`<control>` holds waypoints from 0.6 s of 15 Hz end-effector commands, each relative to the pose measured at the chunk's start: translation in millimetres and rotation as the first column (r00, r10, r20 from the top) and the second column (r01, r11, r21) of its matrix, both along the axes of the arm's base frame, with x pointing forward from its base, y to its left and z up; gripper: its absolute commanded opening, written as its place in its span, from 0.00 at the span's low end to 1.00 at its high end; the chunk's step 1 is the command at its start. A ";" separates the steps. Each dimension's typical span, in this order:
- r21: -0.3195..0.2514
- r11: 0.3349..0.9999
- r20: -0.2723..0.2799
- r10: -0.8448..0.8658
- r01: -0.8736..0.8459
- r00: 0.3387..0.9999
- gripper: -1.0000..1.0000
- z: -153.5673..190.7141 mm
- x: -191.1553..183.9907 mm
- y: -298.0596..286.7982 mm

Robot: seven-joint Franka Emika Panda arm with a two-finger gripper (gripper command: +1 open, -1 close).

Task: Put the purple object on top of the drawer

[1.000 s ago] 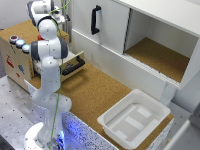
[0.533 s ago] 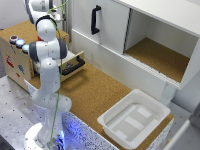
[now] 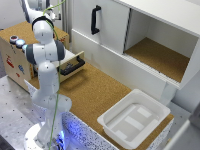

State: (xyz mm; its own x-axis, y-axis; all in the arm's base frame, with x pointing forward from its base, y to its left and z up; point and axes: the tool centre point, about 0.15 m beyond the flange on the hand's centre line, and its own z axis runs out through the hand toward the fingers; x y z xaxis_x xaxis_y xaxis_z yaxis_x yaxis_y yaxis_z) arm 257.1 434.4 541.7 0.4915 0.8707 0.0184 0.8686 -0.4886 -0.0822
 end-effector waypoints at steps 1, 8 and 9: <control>0.068 0.985 0.143 0.145 -0.156 0.979 1.00 -32.7 -57.2 -9.8; 0.102 0.973 0.186 0.185 -0.207 0.965 1.00 -31.9 -97.9 35.6; 0.092 0.976 0.181 0.176 -0.195 0.968 1.00 -29.9 -101.1 46.8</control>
